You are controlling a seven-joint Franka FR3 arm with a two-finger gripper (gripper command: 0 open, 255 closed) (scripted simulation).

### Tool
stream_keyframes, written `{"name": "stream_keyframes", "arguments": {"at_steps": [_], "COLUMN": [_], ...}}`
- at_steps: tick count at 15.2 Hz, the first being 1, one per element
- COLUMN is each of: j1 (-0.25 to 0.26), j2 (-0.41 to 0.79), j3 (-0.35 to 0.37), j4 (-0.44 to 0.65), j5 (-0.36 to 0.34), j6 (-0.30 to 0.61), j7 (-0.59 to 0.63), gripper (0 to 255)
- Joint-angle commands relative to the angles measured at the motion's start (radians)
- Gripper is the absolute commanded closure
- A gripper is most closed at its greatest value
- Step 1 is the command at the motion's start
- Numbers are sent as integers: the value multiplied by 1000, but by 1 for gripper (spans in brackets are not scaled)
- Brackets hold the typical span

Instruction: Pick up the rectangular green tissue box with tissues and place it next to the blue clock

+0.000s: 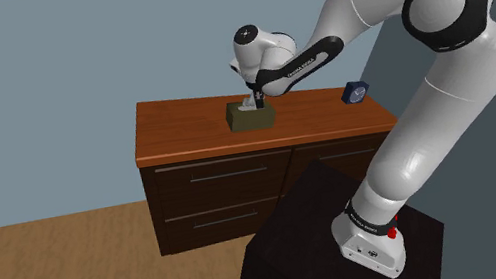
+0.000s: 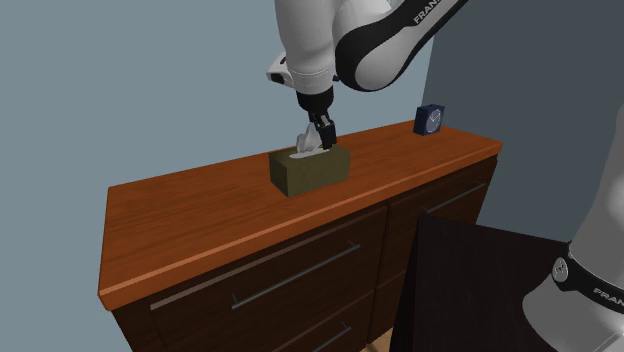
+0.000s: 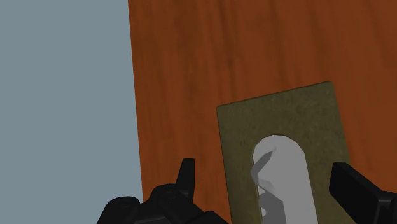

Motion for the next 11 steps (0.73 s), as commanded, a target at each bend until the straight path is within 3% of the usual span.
{"name": "stream_keyframes", "arguments": {"at_steps": [1, 2, 11], "j1": [0, 0, 0], "j2": [0, 0, 0], "j3": [0, 0, 0], "j4": [0, 0, 0], "j5": [0, 0, 0], "j6": [0, 0, 0], "j7": [0, 0, 0], "gripper": [0, 255, 255]}}
